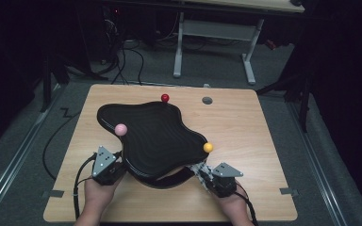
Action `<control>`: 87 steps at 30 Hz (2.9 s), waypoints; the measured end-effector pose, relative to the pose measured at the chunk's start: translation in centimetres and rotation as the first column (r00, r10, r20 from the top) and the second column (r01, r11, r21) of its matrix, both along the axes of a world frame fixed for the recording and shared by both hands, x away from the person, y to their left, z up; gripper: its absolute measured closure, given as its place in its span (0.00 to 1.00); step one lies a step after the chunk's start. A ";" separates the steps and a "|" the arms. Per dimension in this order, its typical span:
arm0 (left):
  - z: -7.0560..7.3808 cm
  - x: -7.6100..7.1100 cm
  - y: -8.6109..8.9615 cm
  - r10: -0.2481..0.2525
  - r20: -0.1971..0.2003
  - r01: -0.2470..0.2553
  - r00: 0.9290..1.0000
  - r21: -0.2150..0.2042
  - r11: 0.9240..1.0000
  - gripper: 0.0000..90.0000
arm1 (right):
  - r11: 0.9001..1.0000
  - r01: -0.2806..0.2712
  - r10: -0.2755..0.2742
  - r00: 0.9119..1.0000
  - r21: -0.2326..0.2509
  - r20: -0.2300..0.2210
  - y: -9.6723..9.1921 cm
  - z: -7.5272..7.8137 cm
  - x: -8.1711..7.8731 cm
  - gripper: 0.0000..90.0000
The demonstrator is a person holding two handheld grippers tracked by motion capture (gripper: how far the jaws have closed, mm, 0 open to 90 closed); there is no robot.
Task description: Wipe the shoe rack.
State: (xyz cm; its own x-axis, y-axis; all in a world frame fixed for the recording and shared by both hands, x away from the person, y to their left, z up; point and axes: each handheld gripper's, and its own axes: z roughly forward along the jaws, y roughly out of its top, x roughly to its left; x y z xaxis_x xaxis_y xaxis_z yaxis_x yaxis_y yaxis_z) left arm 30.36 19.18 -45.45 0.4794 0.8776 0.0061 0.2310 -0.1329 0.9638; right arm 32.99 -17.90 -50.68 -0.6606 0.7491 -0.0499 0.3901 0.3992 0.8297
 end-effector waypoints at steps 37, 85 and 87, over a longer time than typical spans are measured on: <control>-0.1 0.0 0.0 0.002 0.002 -0.002 1.000 -0.005 1.000 0.82 | 0.998 0.039 -0.039 0.999 0.054 0.000 -1.2 0.9 0.7 0.86; -1.6 0.7 1.2 0.055 -0.054 -0.054 0.997 0.018 0.998 0.71 | 0.985 0.174 -0.174 0.985 0.013 0.003 -3.5 0.1 1.9 0.86; -1.8 0.7 0.9 0.065 -0.055 -0.063 0.996 0.036 0.997 0.78 | 0.989 0.146 -0.146 0.989 0.004 0.003 -2.5 -0.1 1.9 0.86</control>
